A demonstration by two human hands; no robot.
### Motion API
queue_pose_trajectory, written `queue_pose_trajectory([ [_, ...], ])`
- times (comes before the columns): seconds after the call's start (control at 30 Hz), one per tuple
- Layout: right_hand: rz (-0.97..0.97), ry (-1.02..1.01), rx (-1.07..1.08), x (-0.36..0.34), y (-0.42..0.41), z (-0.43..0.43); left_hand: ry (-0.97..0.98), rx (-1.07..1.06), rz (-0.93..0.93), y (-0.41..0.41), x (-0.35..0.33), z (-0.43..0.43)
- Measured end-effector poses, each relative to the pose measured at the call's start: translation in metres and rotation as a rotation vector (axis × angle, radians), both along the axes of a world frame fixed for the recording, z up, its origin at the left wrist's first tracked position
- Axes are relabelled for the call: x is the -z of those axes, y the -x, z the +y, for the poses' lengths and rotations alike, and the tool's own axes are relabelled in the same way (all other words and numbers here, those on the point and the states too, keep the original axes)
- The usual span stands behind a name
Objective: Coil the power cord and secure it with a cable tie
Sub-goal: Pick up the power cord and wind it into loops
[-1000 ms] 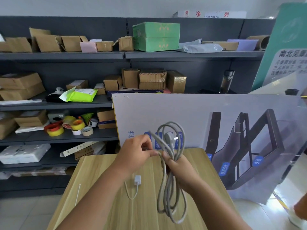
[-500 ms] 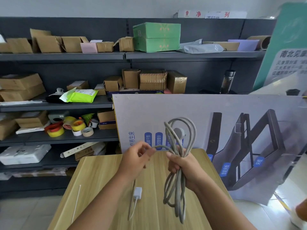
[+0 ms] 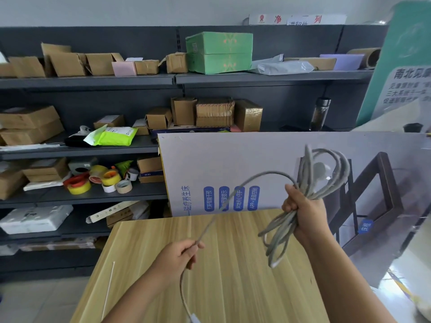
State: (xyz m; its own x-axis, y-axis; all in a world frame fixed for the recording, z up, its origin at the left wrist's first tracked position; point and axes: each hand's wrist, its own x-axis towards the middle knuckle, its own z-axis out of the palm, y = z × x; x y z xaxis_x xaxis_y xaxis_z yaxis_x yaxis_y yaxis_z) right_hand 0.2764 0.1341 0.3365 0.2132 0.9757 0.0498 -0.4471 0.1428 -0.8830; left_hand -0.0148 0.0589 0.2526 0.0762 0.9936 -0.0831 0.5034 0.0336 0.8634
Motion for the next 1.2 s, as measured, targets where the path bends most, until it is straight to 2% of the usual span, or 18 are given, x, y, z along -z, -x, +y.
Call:
queue_pose_trajectory([
  [0.1, -0.151, 0.053, -0.082, 0.009, 0.014, -0.006, -0.114, -0.082, -0.152, -0.022, -0.029, 0.003],
  [0.17, -0.180, 0.070, -0.164, 0.014, 0.029, -0.013, -0.202, -0.079, -0.138, -0.036, -0.048, 0.003],
  [0.37, -0.112, 0.100, -0.402, 0.017, 0.068, -0.034, -0.300, 0.123, 0.266, -0.073, -0.063, -0.006],
  [0.47, -0.077, 0.070, -0.508, 0.014, 0.071, -0.040, -0.361, 0.137, 0.413, -0.080, -0.068, -0.010],
  [0.57, -0.130, 0.033, -0.510, 0.013, 0.072, -0.041, -0.363, 0.163, 0.671, -0.081, -0.076, -0.011],
  [0.63, -0.131, 0.045, -0.469, 0.013, 0.073, -0.039, -0.409, 0.169, 0.724, -0.081, -0.078, -0.012],
  [0.7, -0.049, 0.032, -0.459, 0.013, 0.070, -0.037, -0.466, 0.170, 0.602, -0.079, -0.076, -0.014],
  [0.8, 0.138, -0.036, -0.509, 0.010, 0.062, -0.034, -0.400, 0.166, 0.263, -0.069, -0.065, -0.019],
  [0.93, 0.126, -0.088, -0.436, 0.001, 0.051, -0.026, -0.232, 0.035, -0.100, -0.051, -0.046, -0.021],
  [1.07, 0.181, -0.033, -0.311, -0.006, 0.035, -0.012, -0.039, 0.048, -0.114, -0.031, -0.021, -0.021],
  [1.2, 0.106, -0.001, -0.113, -0.012, 0.008, -0.001, 0.138, 0.126, -0.116, -0.006, -0.005, -0.026],
])
